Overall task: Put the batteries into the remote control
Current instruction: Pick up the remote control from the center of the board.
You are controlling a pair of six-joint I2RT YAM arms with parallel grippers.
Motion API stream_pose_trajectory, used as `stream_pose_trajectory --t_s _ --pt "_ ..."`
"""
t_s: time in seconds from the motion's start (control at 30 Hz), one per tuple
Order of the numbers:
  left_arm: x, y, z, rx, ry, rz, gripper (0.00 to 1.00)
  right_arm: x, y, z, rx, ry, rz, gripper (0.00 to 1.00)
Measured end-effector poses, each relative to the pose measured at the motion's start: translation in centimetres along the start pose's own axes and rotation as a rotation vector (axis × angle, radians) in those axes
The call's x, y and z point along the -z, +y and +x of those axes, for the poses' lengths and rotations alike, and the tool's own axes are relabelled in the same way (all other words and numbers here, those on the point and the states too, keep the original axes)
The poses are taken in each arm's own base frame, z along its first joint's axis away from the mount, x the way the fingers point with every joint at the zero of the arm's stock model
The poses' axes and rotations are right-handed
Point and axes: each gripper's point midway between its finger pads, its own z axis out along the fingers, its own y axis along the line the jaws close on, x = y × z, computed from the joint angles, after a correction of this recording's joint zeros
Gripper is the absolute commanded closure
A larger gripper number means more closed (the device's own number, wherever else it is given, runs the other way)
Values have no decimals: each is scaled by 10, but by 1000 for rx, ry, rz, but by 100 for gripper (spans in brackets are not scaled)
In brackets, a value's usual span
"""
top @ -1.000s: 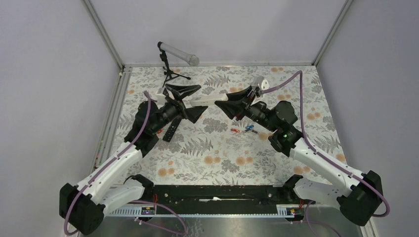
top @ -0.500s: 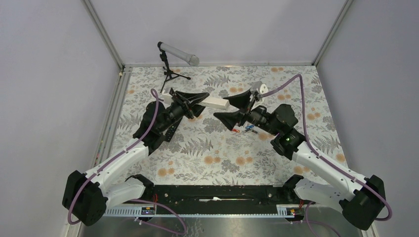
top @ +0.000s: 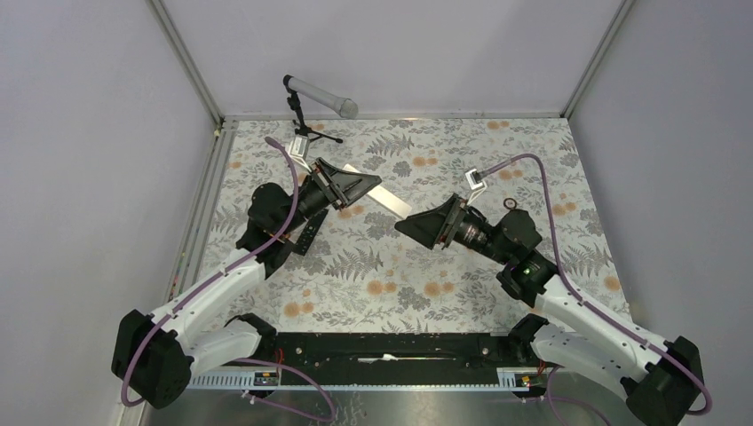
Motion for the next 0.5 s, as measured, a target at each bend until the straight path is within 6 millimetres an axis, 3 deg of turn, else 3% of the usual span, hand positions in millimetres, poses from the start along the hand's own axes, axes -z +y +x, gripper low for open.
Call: stream_pose_trajectory --t_s 0.2,0.33,0.5 --pt "2 -24 -1 -108 7 119 100 -13 -16 9 -272 -11 23 11" --pt "4 -35 0 -150 13 174 100 -15 -6 -4 -302 -63 -22 2" --pt "7 -42 4 -189 29 208 100 -12 7 -12 -286 -109 -104 2"
